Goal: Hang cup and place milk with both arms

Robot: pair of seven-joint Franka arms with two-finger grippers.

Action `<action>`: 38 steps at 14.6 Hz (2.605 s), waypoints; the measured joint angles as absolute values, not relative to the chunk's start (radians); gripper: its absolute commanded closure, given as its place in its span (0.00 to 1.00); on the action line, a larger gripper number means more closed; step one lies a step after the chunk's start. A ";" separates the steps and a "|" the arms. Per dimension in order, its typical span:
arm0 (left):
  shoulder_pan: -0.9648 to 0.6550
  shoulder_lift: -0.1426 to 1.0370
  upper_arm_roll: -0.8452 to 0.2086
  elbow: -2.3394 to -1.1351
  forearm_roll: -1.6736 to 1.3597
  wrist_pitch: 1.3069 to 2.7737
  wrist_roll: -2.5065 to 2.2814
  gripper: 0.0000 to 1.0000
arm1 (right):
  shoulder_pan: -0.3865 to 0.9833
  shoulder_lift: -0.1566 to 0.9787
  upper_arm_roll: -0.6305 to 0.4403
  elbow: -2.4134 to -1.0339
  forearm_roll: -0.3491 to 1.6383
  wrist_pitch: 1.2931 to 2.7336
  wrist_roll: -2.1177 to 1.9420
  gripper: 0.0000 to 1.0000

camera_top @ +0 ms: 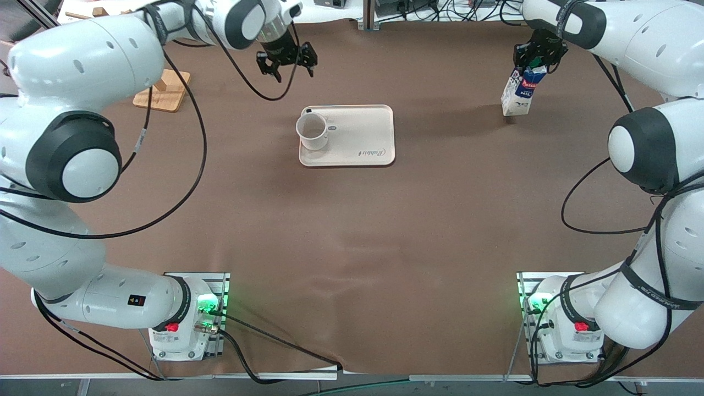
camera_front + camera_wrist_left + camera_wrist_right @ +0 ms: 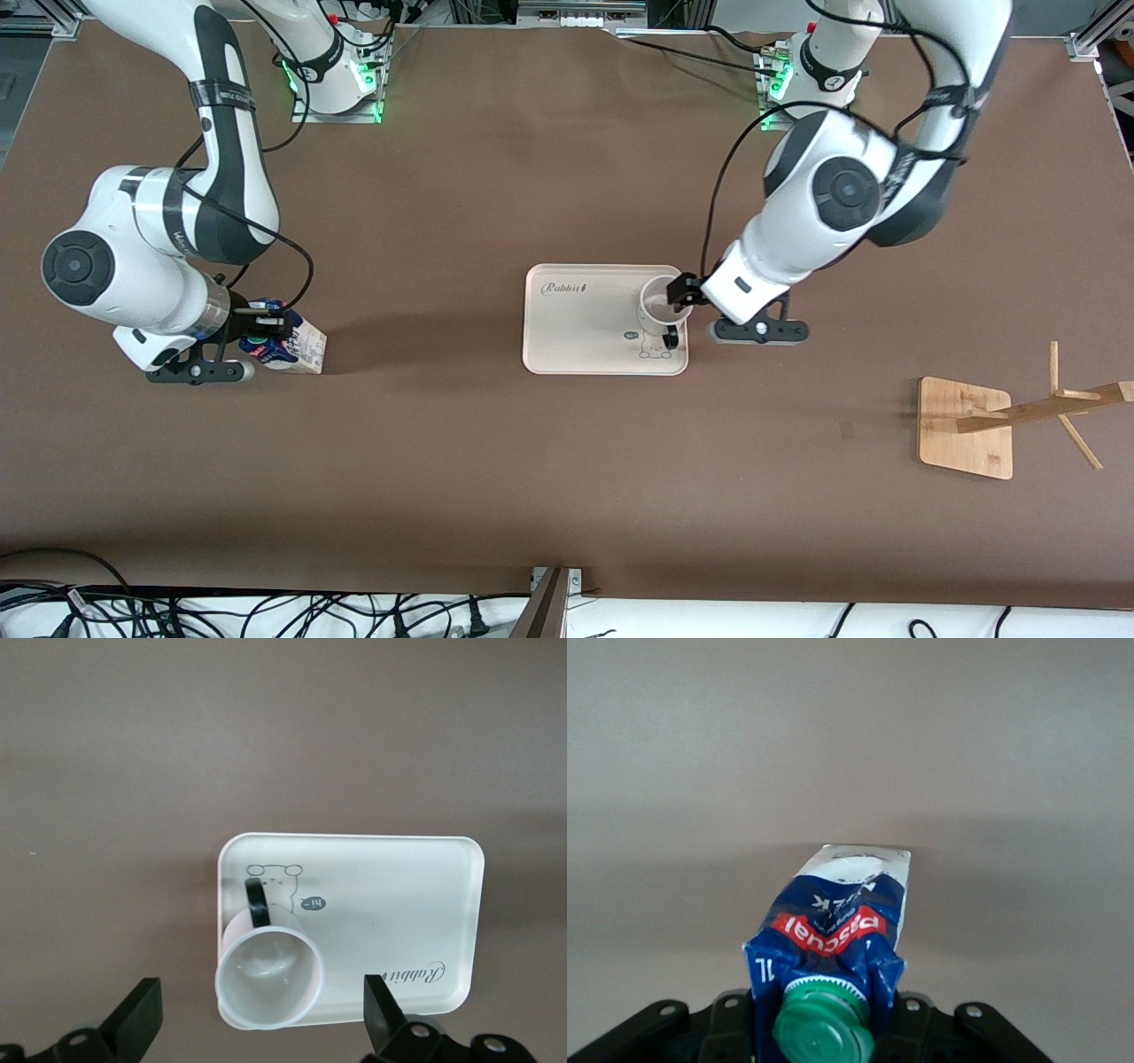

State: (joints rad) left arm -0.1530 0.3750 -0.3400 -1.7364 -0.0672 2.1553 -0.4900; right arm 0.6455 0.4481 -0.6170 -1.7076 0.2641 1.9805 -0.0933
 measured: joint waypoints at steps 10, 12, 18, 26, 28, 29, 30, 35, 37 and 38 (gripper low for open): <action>-0.298 0.504 -0.342 -1.828 -0.067 2.369 -0.607 0.00 | 0.647 0.448 -0.593 -1.782 0.311 2.083 -0.107 0.27; -0.297 0.510 -0.339 -1.842 -0.067 2.373 -0.608 0.00 | 0.648 0.448 -0.584 -1.788 0.311 2.091 -0.107 0.00; -0.299 0.536 -0.335 -1.859 -0.041 2.391 -0.606 0.92 | 0.647 0.445 -0.580 -1.787 0.311 2.092 -0.107 0.00; -0.302 0.525 -0.312 -1.854 -0.037 2.389 -0.606 1.00 | 0.621 0.367 -0.674 -1.587 0.311 1.740 -0.149 0.00; -0.292 0.492 -0.293 -1.847 -0.037 2.359 -0.604 1.00 | 0.598 0.363 -0.677 -1.517 0.311 1.664 -0.150 0.00; -0.272 0.466 -0.285 -1.842 -0.037 2.346 -0.594 1.00 | 0.588 0.363 -0.677 -1.495 0.311 1.643 -0.150 0.00; -0.236 0.434 -0.282 -1.837 -0.036 2.334 -0.563 1.00 | 0.578 0.364 -0.677 -1.482 0.311 1.636 -0.150 0.00; 0.021 0.253 -0.274 -1.789 -0.035 2.108 -0.282 1.00 | 0.564 0.376 -0.677 -1.475 0.311 1.639 -0.150 0.00; 0.085 0.220 -0.274 -1.734 -0.006 1.992 -0.228 1.00 | 0.561 0.376 -0.679 -1.455 0.311 1.653 -0.154 0.00; 0.103 0.213 -0.274 -1.704 0.027 1.952 -0.215 1.00 | 0.560 0.376 -0.679 -1.436 0.311 1.654 -0.157 0.00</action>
